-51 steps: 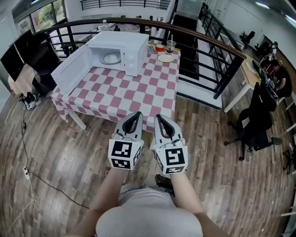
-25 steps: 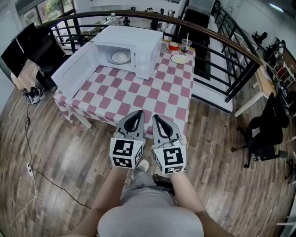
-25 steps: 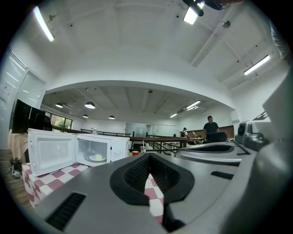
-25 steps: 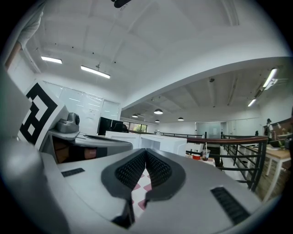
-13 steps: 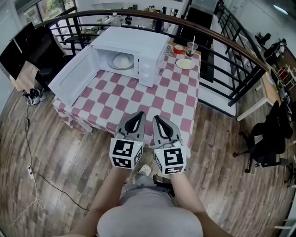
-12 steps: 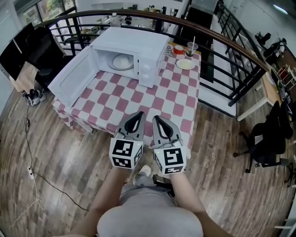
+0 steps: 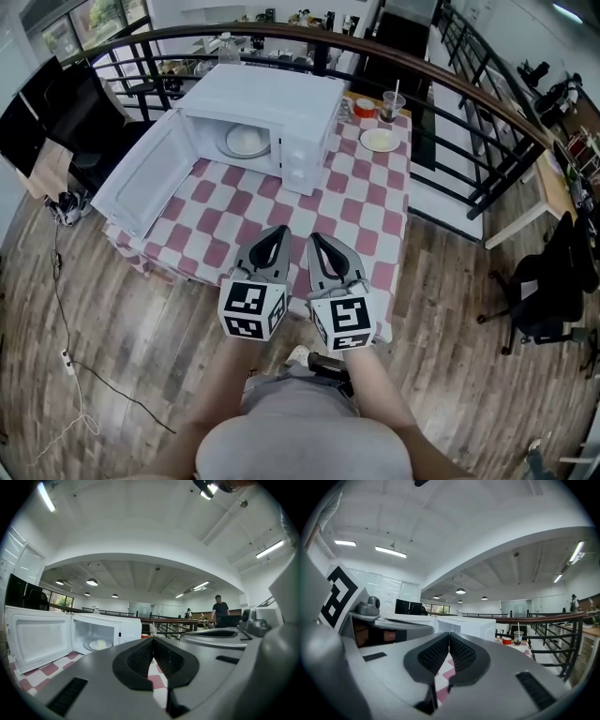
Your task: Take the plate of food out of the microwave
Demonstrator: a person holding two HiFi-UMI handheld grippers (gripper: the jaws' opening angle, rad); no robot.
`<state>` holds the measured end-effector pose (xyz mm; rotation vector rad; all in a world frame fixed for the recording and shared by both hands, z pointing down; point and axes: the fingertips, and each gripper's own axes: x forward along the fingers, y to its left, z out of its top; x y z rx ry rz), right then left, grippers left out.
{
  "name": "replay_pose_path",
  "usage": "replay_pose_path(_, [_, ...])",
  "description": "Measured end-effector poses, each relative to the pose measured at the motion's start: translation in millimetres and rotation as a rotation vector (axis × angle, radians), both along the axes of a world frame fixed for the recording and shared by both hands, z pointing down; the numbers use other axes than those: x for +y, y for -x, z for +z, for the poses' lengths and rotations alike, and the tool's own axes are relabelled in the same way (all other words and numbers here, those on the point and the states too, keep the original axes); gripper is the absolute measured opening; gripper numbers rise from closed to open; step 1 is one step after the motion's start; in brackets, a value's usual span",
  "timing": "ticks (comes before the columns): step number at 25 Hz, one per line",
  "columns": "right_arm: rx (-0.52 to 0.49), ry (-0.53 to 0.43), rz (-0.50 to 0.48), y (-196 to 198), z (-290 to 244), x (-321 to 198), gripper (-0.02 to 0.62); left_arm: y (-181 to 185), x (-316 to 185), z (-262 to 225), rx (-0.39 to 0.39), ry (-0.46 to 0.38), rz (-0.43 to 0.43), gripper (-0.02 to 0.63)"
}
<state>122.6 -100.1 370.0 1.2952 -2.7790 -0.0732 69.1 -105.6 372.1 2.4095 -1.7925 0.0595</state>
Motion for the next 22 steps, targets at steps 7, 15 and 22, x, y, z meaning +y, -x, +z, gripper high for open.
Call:
replay_pose_path(7, [0.005, 0.007, -0.027, 19.4, 2.2, -25.7, 0.026, 21.0, -27.2, -0.1, 0.011, 0.002, -0.028, 0.003])
replay_pose_path(15, [0.007, 0.022, -0.017, 25.6, 9.2, -38.0, 0.026, 28.4, -38.4, 4.5, 0.018, 0.005, -0.019, 0.003])
replay_pose_path(22, [0.016, 0.028, -0.011, 40.4, 14.5, -42.8, 0.026, 42.2, -44.6, 8.7, 0.019, 0.005, -0.003, 0.003])
